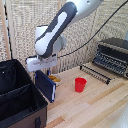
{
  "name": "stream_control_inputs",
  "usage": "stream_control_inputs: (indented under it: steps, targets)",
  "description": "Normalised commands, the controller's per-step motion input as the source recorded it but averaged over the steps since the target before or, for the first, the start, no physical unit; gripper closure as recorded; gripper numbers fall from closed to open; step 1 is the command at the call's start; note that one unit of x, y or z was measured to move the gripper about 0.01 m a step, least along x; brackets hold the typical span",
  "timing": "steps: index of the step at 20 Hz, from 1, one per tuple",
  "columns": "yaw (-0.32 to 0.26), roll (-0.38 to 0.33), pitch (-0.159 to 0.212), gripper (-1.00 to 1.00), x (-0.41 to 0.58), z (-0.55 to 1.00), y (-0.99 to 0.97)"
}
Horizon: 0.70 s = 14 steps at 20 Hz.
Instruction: Gently maneuver your gripper in the book's direction. Confidently hold the book by angling your gripper properly. Relocate the book to the caddy. Pinpoint the back pocket of the caddy and set the book down inside it.
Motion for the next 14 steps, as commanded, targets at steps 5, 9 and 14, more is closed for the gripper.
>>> stream_control_inputs:
  steps: [5, 9, 14]
  targets:
    - [0.014, -0.028, 0.029, 1.00, 0.020, -0.10, 0.08]
    - [0.005, -0.028, 0.030, 1.00, 0.001, -0.08, 0.06]
    - [0.003, -0.026, 0.001, 1.00, 0.059, -0.08, 0.06]
